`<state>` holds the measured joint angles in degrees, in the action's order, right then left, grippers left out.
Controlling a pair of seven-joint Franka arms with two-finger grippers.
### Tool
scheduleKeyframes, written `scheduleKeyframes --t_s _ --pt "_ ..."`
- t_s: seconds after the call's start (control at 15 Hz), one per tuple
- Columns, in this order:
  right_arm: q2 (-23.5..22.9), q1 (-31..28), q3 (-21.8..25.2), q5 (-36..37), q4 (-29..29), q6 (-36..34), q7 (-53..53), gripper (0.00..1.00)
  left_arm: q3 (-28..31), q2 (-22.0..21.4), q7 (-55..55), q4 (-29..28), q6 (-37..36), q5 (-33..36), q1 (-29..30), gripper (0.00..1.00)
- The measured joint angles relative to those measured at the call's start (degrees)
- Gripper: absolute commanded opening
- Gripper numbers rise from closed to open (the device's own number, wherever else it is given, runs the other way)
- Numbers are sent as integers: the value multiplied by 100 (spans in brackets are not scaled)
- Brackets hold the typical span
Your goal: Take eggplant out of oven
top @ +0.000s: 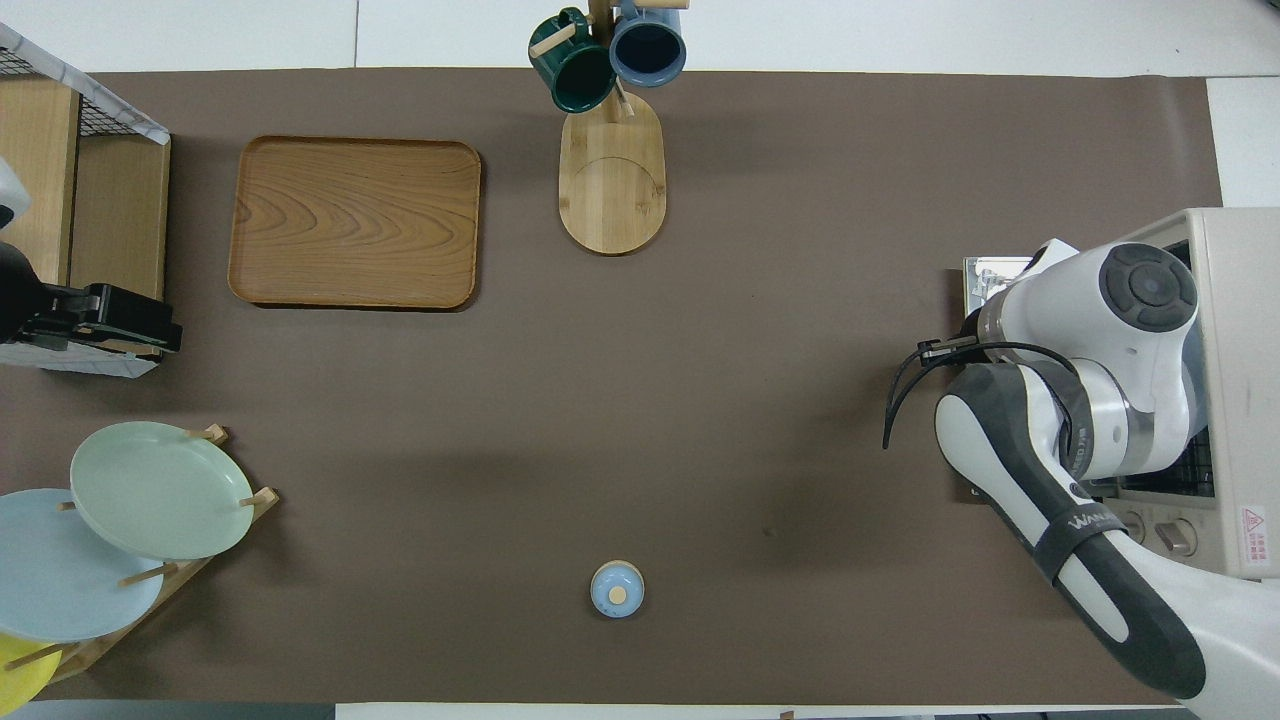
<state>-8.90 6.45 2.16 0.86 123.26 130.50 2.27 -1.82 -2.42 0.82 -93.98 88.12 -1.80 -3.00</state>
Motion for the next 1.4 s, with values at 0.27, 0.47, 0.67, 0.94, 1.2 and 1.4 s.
scheduleKeyframes --t_s 0.27,0.47,0.67,0.94,1.2,1.4 --pt "195 136 49 53 -820 -1408 -109 45 0 0 0 0 0 0 0 100" --pt "382 -29 150 346 -965 -1890 -138 45 0 0 0 0 0 0 0 100" --pt "385 -429 151 450 -931 -1893 -138 45 0 0 0 0 0 0 0 100" --pt "384 -593 150 477 -687 -1609 -72 44 0 0 0 0 0 0 0 100" --pt "399 -671 150 479 -455 -1216 -1 44 0 0 0 0 0 0 0 100" --pt "443 -691 150 481 -176 -875 27 37 0 0 0 0 0 0 0 100"
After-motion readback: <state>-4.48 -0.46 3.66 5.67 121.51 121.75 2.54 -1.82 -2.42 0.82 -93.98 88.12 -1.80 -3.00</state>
